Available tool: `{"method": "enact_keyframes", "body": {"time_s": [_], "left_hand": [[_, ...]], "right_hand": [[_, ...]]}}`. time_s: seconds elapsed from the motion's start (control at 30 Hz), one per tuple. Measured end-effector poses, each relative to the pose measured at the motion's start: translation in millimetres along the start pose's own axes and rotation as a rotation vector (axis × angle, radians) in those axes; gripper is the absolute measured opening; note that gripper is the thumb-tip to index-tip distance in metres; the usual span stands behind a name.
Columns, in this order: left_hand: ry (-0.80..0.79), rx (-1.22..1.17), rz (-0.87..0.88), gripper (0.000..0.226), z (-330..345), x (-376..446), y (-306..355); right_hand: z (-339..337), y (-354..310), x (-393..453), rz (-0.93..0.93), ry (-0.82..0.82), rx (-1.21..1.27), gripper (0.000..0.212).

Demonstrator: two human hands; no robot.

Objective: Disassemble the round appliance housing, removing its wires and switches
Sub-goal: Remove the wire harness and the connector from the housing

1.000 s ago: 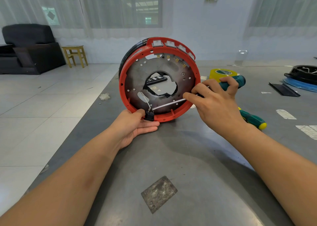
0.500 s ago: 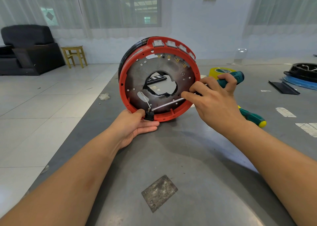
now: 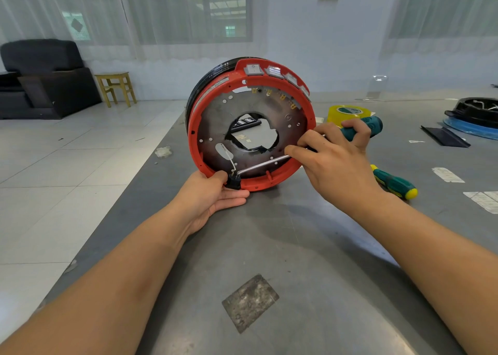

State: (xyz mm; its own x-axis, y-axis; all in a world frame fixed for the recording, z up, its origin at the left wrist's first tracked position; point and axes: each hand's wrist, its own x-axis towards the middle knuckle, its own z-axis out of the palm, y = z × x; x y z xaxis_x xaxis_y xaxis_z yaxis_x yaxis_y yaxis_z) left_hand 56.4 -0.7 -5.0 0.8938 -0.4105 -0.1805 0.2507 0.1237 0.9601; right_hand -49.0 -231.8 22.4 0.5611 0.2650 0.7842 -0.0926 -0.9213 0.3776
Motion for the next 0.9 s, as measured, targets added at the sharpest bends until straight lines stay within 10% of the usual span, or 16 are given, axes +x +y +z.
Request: {"method": "enact_keyframes", "body": {"time_s": [0.9], "left_hand": [[0.011,-0.002,0.060,0.023,1.9,-2.4,-2.4]], "right_hand": [[-5.3,1.4,6.4,-0.054,-0.006,-0.052,0.035]]}}
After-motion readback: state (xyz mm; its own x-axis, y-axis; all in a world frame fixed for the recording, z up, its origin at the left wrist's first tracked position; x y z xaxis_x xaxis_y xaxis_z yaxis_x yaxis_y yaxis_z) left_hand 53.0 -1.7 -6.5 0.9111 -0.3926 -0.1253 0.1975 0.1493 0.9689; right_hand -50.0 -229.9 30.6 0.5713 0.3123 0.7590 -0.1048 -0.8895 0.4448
